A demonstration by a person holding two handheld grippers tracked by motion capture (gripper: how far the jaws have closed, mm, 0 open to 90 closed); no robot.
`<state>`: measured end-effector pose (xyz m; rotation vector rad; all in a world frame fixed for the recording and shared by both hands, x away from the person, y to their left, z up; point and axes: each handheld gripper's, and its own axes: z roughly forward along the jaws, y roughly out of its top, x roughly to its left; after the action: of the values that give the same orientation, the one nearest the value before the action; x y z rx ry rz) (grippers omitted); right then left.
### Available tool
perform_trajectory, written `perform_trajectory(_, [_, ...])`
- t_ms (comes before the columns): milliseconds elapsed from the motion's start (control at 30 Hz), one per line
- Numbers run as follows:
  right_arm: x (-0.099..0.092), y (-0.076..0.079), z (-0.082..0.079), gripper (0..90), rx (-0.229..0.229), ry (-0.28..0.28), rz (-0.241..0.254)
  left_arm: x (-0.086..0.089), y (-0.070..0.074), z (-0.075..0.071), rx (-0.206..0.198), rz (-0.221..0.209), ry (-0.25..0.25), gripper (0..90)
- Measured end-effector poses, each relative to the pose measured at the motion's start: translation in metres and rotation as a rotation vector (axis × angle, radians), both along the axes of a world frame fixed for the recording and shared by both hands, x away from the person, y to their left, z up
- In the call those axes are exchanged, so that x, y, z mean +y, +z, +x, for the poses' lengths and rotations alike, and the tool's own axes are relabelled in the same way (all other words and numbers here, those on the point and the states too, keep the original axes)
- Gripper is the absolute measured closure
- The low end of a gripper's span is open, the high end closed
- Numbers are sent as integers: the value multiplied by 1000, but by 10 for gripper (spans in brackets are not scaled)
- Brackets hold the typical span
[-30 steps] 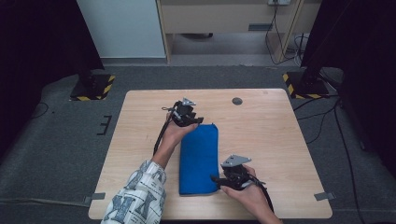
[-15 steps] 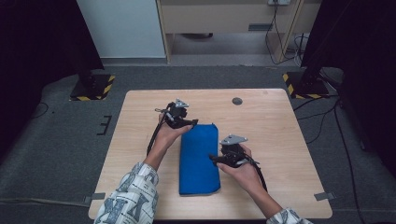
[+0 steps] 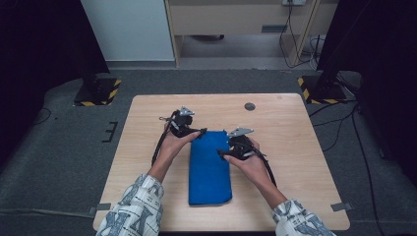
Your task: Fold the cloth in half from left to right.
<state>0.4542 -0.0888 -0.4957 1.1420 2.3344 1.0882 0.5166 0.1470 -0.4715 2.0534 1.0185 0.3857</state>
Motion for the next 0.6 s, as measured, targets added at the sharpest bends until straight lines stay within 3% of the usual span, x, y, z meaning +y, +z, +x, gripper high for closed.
perform_trajectory(300, [1,2,23,195,-5,-5,20,8,-8,-1,12,-8,0,155])
perform_trajectory(600, [3,-4,31,244,3,-13,16,17,-8,0,-8,-16,25,161])
